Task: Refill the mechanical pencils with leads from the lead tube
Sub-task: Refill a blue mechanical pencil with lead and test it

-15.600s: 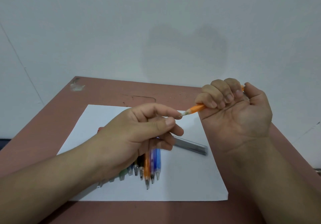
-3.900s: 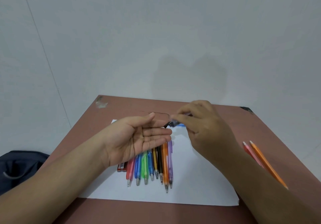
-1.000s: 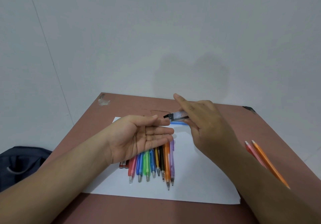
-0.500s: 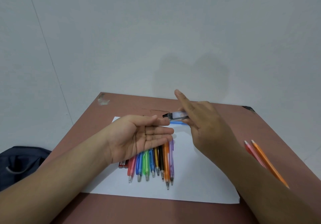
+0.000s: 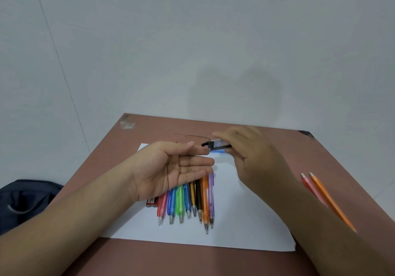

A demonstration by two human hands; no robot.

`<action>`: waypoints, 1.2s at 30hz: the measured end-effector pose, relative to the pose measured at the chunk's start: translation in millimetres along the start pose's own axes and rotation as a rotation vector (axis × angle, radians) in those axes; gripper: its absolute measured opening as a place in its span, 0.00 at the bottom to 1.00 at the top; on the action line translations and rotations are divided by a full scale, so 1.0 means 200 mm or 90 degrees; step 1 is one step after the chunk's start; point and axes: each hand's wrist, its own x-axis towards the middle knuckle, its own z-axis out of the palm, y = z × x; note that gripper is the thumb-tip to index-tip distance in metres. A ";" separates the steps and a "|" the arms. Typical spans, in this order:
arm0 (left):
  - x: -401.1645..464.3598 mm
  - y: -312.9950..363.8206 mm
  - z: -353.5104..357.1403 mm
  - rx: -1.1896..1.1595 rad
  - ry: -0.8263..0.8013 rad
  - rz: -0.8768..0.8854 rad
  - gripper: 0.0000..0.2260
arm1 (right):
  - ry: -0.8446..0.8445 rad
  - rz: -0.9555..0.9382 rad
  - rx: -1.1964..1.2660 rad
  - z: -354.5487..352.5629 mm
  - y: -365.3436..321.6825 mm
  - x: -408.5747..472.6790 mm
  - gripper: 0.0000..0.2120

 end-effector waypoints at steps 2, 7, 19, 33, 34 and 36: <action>0.00 0.00 0.00 0.003 0.001 -0.002 0.17 | 0.002 0.021 0.018 -0.01 -0.02 0.00 0.27; 0.00 0.00 0.00 -0.003 -0.005 -0.006 0.17 | -0.019 0.071 0.048 -0.02 -0.04 0.00 0.42; 0.00 0.00 0.00 -0.001 -0.002 -0.008 0.18 | 0.000 0.034 0.027 -0.01 -0.04 0.00 0.40; 0.01 0.00 0.00 0.003 0.000 -0.001 0.18 | -0.015 -0.006 -0.009 -0.01 -0.01 -0.01 0.34; 0.01 0.00 0.00 0.005 0.000 -0.001 0.18 | -0.024 0.025 0.007 -0.01 -0.03 -0.01 0.39; 0.01 0.00 0.00 0.004 -0.003 -0.004 0.18 | -0.021 0.075 0.046 -0.03 -0.05 0.00 0.46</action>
